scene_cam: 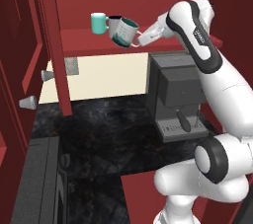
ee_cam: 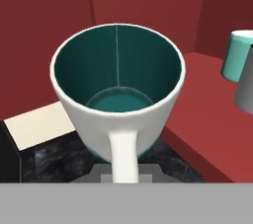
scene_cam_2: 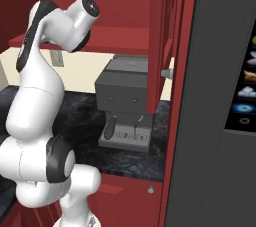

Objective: Pick the mug on the counter and place it in the cabinet with the handle facing the right, like the mugs already inside.

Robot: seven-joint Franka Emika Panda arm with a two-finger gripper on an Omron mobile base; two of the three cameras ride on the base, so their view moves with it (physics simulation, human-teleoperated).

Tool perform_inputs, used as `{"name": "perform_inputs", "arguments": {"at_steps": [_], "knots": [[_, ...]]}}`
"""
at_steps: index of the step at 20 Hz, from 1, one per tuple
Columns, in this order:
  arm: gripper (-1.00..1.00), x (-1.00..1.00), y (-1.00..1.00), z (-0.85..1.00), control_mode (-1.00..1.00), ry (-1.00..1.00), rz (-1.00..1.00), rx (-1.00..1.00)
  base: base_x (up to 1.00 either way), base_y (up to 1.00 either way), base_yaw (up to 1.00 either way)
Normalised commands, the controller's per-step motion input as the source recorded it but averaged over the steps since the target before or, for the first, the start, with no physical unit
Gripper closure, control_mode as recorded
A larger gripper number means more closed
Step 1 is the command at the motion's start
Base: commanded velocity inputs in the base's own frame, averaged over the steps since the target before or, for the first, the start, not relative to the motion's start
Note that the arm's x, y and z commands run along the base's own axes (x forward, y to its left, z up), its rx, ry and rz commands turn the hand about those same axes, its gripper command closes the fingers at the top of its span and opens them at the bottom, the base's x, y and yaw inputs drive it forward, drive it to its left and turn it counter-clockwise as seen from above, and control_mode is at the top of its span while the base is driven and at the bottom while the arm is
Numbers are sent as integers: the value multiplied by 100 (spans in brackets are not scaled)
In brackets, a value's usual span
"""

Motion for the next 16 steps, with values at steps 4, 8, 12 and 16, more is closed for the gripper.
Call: {"name": "perform_inputs", "arguments": {"at_steps": [4, 8, 12, 16], "knots": [[100, 14, 1, 0, -100, 0, 6, -2, 0, 0, 0], [100, 0, 6, 6, -100, 0, 1, -4, 0, 0, 0], [100, 0, 11, 8, -100, 0, 0, -7, 0, 0, 0], [100, 0, 7, 2, -100, 0, 0, -9, 0, 0, 0]]}}
